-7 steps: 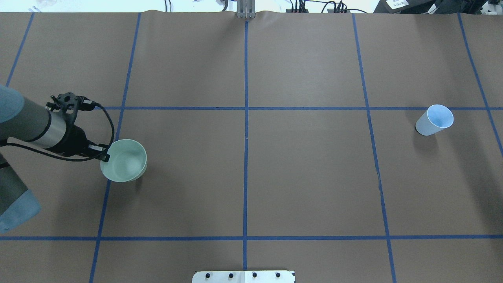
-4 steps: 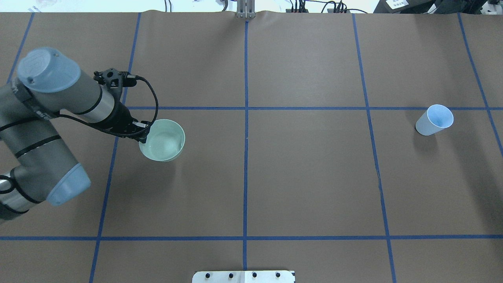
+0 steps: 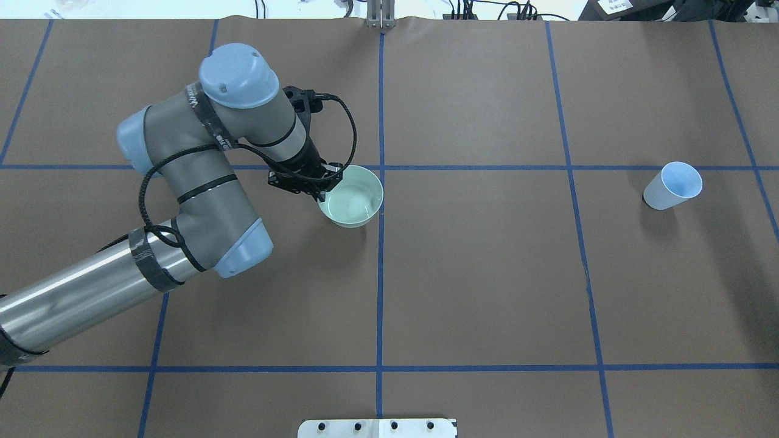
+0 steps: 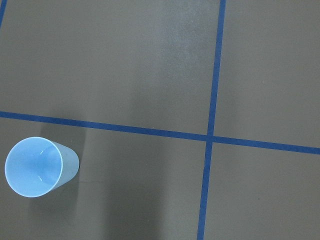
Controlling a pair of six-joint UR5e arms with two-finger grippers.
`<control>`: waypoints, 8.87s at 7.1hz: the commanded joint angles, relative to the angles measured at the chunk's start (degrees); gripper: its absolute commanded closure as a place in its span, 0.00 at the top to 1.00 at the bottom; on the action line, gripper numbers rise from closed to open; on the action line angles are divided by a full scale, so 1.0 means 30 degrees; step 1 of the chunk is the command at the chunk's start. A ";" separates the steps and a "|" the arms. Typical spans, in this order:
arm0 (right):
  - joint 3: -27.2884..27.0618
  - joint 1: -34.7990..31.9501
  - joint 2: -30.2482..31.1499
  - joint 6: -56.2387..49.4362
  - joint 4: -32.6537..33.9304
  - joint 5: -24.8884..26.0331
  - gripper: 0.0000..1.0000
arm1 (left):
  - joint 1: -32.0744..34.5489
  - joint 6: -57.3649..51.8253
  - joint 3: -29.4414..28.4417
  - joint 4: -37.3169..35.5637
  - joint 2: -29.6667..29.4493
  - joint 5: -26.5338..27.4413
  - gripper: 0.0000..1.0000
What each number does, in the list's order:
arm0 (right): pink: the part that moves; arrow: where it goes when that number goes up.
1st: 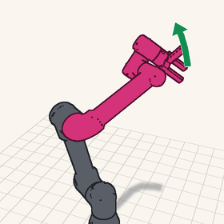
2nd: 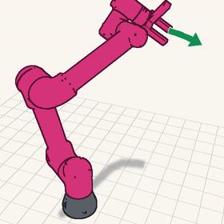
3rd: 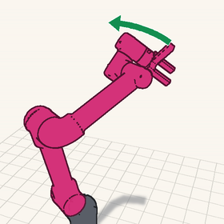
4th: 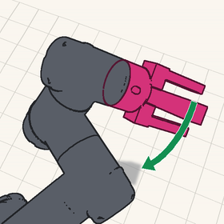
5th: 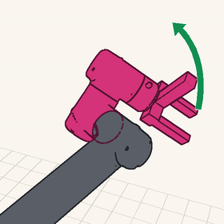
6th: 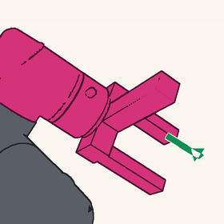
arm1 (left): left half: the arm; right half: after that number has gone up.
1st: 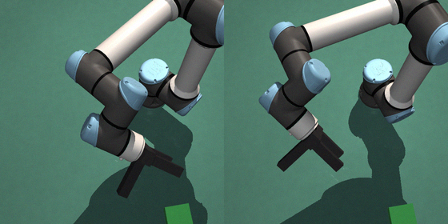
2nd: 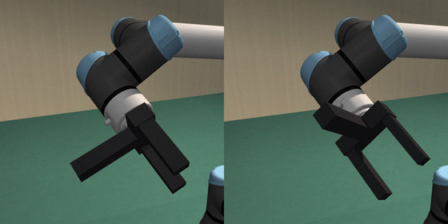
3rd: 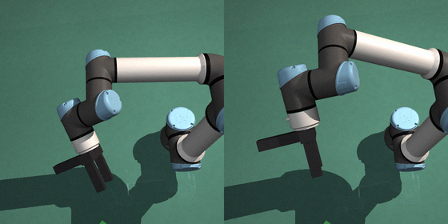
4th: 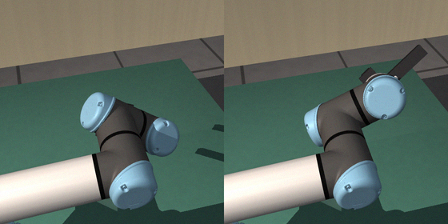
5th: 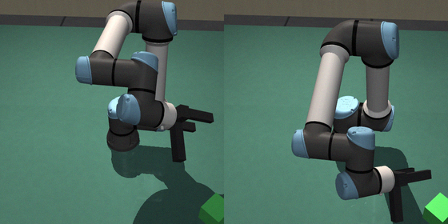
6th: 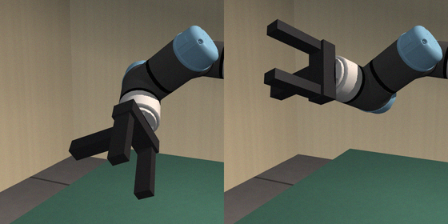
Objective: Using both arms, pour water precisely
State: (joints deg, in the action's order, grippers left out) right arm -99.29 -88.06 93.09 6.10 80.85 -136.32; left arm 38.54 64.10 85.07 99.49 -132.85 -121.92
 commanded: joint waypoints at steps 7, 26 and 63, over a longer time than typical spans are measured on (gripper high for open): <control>-0.0038 0.0029 -0.0092 0.0045 0.0004 0.0001 1.00 | -0.1128 0.0749 -0.2842 0.2432 -0.1655 0.1208 1.00; -0.7773 1.8531 0.0611 2.9881 0.2955 2.2862 1.00 | 1.0533 -1.5948 0.6126 -0.3077 1.0298 -0.3831 1.00; 0.0694 2.1240 -0.3284 0.8923 -2.1248 2.2628 0.00 | 1.0386 -1.5186 0.6039 -0.3018 1.0240 -0.3890 1.00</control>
State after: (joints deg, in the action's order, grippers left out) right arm -97.72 -24.45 83.54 43.82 24.63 -62.29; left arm 69.70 18.54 103.32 90.37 -102.08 -133.59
